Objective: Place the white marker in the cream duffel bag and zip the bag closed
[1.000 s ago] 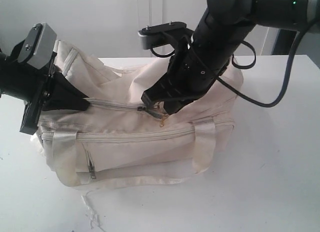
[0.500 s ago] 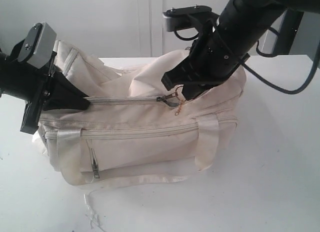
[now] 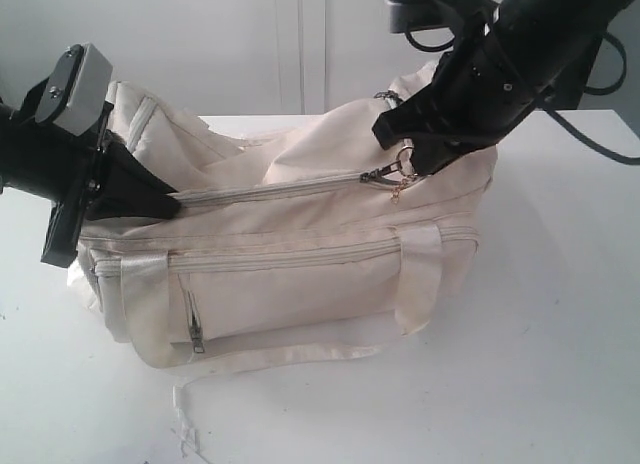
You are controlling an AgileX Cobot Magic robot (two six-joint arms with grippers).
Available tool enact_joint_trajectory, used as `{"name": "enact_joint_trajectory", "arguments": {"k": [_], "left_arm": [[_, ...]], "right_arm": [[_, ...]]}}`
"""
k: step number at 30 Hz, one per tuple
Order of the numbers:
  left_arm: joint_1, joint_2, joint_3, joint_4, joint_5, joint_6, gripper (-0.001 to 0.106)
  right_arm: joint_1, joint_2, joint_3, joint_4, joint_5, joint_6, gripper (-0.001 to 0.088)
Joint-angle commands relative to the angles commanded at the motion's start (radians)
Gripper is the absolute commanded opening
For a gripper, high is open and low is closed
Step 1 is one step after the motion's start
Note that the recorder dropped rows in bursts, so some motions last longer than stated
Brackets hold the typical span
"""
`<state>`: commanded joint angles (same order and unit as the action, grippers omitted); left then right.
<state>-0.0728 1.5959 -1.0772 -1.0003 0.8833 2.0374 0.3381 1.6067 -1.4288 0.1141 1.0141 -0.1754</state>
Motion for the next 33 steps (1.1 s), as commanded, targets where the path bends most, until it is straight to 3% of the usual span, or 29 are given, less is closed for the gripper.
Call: {"name": "enact_joint_trajectory", "arguments": {"k": [13, 18, 22, 24, 29, 33], "left_arm": [[0.000, 0.000, 0.000, 0.014, 0.000, 0.000, 0.000], [0.000, 0.000, 0.000, 0.014, 0.000, -0.004, 0.000], [0.000, 0.000, 0.000, -0.002, 0.004, -0.014, 0.001], [0.000, -0.002, 0.000, -0.049, 0.004, -0.050, 0.009], [0.000, -0.014, 0.000, -0.154, 0.002, -0.206, 0.052], [0.000, -0.061, -0.009, -0.171, 0.006, -0.360, 0.063]], "right_arm": [[-0.118, 0.000, 0.000, -0.020, -0.016, -0.003, 0.0000], [-0.121, 0.000, 0.000, -0.004, -0.016, -0.006, 0.0000], [-0.121, 0.000, 0.000, 0.088, -0.005, -0.075, 0.0000], [-0.121, 0.000, 0.000, 0.121, -0.005, -0.105, 0.0000], [-0.121, 0.000, 0.000, 0.163, 0.014, -0.190, 0.0000], [-0.121, 0.000, 0.000, 0.163, 0.022, -0.230, 0.0000]]}}
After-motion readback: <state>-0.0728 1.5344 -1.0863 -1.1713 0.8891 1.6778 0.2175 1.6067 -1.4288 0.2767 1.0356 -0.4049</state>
